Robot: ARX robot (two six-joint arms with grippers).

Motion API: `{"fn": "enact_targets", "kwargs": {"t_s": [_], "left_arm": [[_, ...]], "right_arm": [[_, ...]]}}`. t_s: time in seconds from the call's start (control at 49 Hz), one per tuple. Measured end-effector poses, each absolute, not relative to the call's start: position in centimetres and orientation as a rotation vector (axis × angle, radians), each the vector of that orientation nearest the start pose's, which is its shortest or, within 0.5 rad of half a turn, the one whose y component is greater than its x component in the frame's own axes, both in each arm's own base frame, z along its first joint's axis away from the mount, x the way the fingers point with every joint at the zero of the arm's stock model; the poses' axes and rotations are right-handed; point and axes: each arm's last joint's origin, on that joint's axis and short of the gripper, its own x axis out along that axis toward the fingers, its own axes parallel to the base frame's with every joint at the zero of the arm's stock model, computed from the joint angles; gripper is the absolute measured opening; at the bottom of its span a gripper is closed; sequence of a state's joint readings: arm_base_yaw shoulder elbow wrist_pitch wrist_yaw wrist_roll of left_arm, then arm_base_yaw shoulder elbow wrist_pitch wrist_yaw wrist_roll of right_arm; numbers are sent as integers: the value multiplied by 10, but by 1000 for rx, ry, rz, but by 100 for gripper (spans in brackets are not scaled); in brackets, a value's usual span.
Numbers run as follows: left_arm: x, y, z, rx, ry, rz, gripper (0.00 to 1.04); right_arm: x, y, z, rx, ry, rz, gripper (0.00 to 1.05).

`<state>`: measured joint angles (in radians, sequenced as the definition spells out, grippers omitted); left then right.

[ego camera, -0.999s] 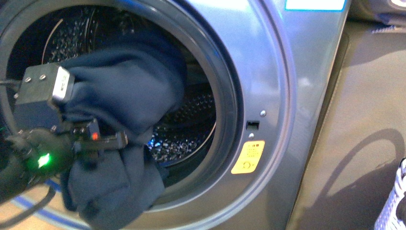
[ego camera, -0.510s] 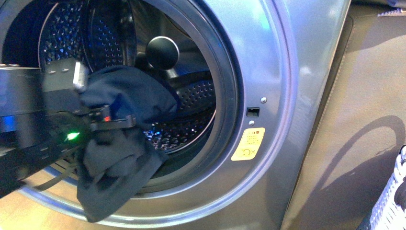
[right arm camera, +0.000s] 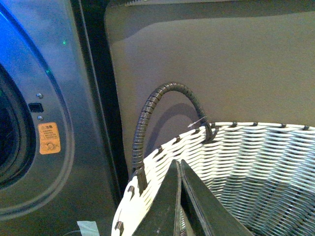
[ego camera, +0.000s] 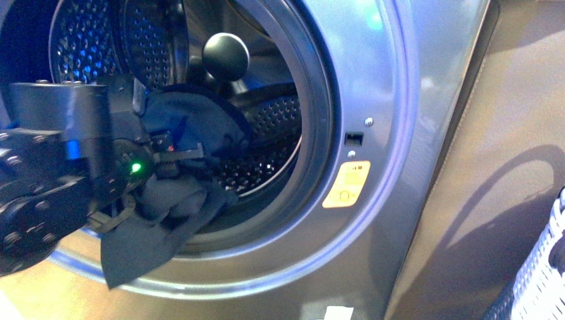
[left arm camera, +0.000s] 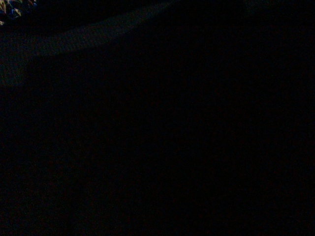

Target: Put clothes into washing machine

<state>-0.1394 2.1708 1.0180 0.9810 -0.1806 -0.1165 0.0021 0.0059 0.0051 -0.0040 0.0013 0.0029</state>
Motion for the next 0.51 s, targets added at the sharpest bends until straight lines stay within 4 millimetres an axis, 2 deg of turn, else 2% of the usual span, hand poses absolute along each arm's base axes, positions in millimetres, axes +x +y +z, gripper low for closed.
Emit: {"fn": "enact_targets", "kwargs": {"t_s": [0.51], "left_arm": [[451,-73,91,-101,181,69,14]], "right_arm": [[98,0,165,3,3,1,2]]}}
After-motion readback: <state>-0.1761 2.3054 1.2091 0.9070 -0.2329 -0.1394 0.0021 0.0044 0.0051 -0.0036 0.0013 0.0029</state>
